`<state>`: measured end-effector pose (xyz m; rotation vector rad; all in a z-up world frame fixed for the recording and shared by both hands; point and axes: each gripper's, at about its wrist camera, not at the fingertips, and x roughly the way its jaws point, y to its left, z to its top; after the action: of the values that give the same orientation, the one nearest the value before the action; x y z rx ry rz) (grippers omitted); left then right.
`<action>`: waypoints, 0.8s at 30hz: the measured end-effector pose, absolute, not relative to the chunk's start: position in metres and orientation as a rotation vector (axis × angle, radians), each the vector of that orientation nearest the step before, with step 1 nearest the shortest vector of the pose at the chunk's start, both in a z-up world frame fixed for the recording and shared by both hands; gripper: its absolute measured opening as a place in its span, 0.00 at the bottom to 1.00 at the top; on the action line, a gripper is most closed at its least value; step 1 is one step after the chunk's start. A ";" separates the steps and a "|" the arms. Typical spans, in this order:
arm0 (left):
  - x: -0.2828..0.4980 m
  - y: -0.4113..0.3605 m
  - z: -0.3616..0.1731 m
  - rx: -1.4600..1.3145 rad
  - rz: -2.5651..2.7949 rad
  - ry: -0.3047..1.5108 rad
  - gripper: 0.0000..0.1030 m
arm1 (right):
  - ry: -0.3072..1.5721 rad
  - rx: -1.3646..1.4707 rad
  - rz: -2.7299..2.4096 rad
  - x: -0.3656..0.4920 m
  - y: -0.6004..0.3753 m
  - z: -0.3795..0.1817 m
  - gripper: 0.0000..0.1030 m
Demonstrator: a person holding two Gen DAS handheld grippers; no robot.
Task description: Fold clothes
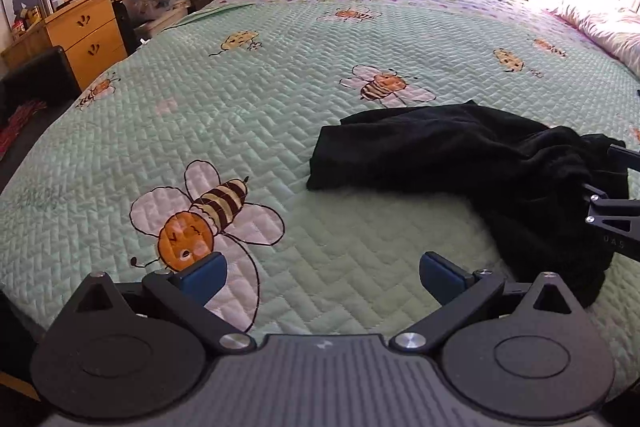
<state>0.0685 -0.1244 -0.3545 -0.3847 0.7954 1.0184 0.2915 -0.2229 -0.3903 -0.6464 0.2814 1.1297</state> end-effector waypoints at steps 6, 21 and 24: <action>0.074 -0.126 -0.357 -0.359 1.019 0.815 0.99 | 0.241 -0.668 1.138 0.290 -0.214 -0.393 0.55; 0.062 -0.127 -0.358 -0.394 1.055 0.847 0.99 | 0.508 -0.286 1.225 0.317 -0.222 -0.348 0.11; 0.055 -0.127 -0.356 -0.415 1.065 0.833 0.99 | 0.617 -0.045 1.288 0.332 -0.228 -0.310 0.10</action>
<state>0.0551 -0.1266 -0.3558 -0.4152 0.8328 1.0652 0.3316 -0.2282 -0.3097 -0.0450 0.6171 1.2881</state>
